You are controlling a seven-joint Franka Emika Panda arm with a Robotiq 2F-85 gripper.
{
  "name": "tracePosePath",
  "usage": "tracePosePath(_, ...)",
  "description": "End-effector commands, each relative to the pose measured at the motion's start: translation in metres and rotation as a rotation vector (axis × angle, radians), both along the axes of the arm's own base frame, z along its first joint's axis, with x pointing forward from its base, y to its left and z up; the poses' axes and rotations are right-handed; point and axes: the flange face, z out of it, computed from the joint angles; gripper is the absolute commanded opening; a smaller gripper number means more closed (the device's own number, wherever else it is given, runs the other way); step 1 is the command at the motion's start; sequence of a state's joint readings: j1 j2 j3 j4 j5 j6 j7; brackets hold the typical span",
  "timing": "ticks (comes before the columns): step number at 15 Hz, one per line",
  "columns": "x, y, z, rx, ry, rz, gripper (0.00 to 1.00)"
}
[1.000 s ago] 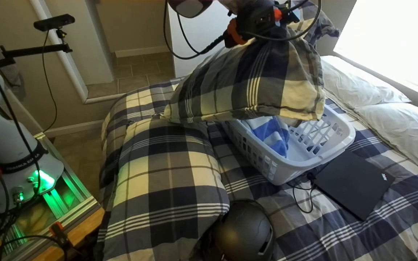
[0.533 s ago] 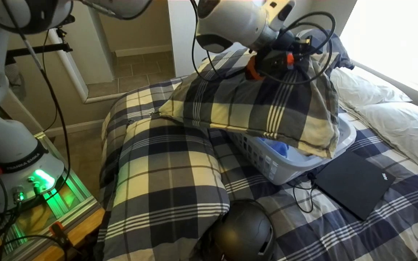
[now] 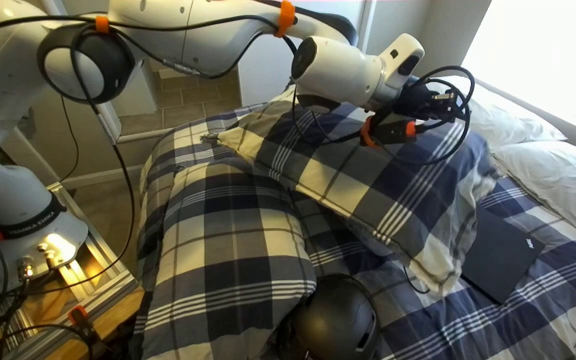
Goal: Put the pillow on the left in the basket.
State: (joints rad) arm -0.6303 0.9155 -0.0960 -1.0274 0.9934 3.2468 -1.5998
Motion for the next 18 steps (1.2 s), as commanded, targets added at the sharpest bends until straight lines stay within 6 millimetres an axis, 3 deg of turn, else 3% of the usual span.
tracePosePath(1,0.008,0.002,0.044,-0.052,-0.065,0.003,0.65)
tracePosePath(3,0.013,0.012,0.072,-0.032,-0.098,0.046,0.8)
tracePosePath(6,0.026,0.042,0.098,0.103,-0.072,0.179,0.98)
tracePosePath(13,0.043,0.123,0.163,0.346,-0.017,0.475,1.0)
tracePosePath(18,0.02,0.155,0.169,0.505,0.108,0.669,1.0)
